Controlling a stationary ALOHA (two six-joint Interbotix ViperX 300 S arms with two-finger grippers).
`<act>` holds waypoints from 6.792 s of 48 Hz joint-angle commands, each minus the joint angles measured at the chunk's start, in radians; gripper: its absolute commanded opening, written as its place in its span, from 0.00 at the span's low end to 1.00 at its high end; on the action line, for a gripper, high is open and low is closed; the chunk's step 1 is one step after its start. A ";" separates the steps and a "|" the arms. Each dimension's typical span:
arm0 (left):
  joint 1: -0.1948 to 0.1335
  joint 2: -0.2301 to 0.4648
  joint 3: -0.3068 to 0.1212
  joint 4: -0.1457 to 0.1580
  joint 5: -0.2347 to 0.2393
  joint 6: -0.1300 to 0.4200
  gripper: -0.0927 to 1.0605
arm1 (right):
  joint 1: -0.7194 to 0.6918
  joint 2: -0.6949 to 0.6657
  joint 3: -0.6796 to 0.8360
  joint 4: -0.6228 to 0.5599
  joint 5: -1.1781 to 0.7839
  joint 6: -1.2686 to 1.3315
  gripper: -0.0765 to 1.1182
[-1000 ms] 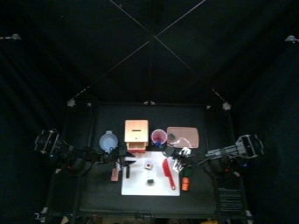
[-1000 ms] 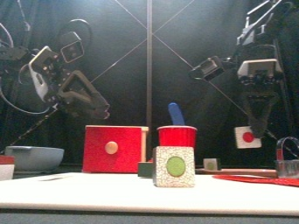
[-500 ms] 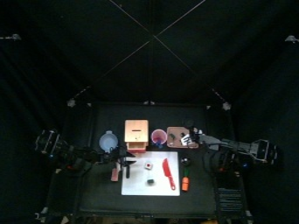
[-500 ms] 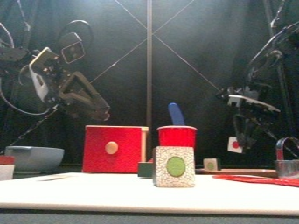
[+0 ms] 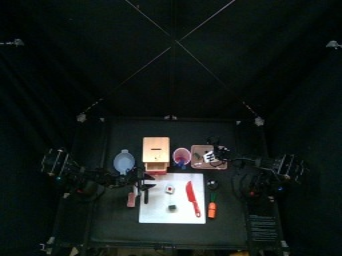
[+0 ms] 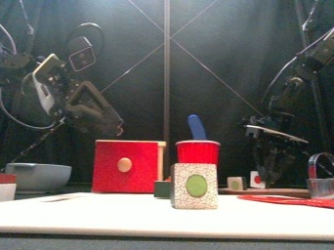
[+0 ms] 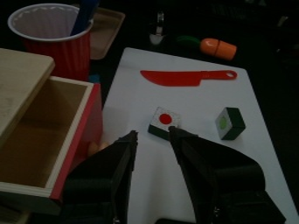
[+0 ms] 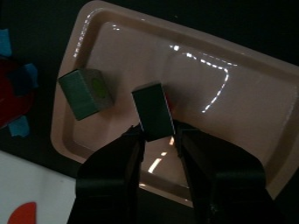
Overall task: Place sushi on board then cut the sushi with the knife then place the pieces on the plate
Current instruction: Place the 4 sushi pieces on the plate
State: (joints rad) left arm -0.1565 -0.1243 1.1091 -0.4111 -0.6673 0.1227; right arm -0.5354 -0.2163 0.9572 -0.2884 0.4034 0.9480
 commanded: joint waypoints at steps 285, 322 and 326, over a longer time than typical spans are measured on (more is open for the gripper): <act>-0.005 0.012 -0.051 -0.060 0.037 0.003 0.74 | 0.558 0.523 -0.709 0.295 0.178 -0.526 0.75; 0.003 -0.055 -0.066 -0.061 0.035 0.002 0.74 | 0.558 0.414 -0.707 0.279 0.221 -0.528 0.75; 0.003 -0.066 -0.069 -0.066 0.034 -0.002 0.74 | 0.563 0.410 -0.713 0.284 0.216 -0.528 0.75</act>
State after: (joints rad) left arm -0.1549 -0.1703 1.0661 -0.4725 -0.6274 0.1227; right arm 0.0261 0.2424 0.2623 -0.0092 0.6289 0.4188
